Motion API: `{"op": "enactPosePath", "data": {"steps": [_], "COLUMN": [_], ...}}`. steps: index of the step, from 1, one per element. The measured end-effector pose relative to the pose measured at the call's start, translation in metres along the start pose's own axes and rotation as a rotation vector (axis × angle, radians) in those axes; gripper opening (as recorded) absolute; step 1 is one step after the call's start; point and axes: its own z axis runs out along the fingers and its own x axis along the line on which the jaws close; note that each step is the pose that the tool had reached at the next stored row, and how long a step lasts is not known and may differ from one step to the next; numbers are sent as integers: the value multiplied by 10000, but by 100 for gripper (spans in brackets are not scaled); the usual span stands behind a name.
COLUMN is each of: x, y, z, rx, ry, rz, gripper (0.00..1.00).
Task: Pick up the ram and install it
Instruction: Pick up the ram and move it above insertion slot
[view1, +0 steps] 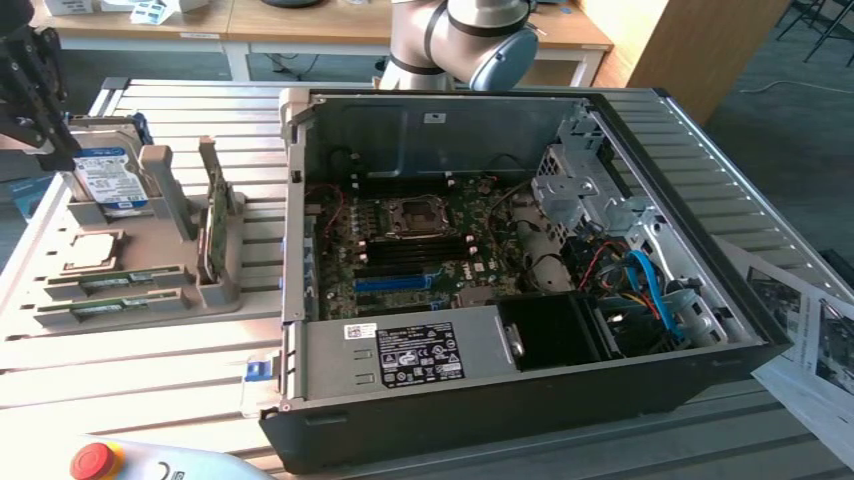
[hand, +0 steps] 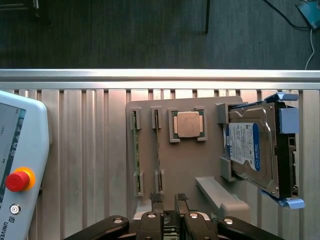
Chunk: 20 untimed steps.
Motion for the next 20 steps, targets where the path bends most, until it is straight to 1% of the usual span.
{"op": "enactPosePath", "data": {"steps": [20], "x": [20], "y": [-1], "z": [159], "rx": [0], "ry": [0], "rz": [0], "gripper": [24]}}
